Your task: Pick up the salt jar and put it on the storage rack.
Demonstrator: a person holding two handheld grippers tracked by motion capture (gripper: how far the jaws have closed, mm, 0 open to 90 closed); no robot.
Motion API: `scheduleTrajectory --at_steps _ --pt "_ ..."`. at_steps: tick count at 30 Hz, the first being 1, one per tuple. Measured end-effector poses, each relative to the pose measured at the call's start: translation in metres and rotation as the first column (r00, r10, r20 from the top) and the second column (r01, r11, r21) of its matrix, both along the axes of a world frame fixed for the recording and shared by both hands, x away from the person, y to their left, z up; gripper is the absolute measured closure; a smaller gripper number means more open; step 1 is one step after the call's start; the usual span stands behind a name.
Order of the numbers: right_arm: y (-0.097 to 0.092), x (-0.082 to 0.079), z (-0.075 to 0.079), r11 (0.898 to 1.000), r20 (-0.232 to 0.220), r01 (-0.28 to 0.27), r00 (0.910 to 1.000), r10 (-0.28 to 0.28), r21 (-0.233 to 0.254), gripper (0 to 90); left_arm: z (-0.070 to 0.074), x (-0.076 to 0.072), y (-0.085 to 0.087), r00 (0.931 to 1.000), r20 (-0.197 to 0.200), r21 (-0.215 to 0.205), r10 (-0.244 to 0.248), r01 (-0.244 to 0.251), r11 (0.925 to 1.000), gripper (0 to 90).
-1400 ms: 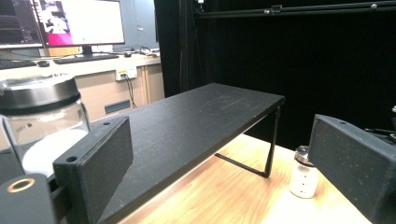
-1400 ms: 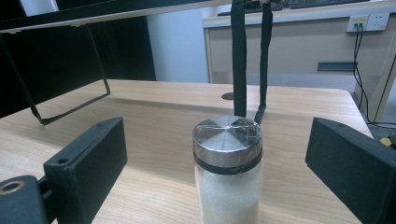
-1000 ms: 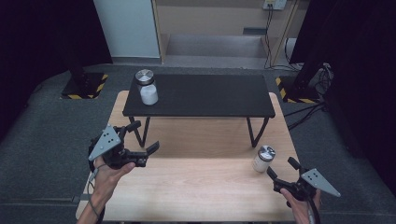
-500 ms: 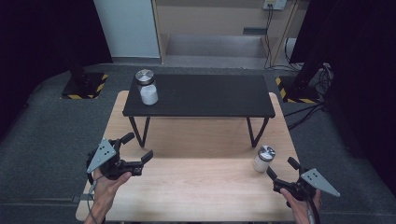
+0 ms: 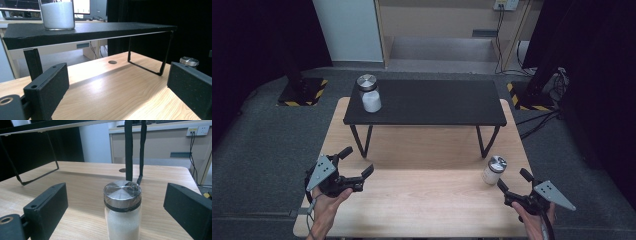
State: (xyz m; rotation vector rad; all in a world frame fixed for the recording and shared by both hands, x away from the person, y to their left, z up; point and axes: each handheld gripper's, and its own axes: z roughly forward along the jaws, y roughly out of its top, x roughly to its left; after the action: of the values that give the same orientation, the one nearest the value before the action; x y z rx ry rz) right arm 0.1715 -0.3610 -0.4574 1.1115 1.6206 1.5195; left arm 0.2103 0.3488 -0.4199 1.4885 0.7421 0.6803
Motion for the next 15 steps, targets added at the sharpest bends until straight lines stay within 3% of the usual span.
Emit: scheduleTrajectory --at_steps 15 --pt "0.0001 0.0008 -0.0003 1.000 0.000 -0.006 1.0000 0.006 -0.002 5.5 -0.0091 -0.0055 -0.0083 0.9989 -0.002 0.027 0.046 -0.046 0.9986 2.7"
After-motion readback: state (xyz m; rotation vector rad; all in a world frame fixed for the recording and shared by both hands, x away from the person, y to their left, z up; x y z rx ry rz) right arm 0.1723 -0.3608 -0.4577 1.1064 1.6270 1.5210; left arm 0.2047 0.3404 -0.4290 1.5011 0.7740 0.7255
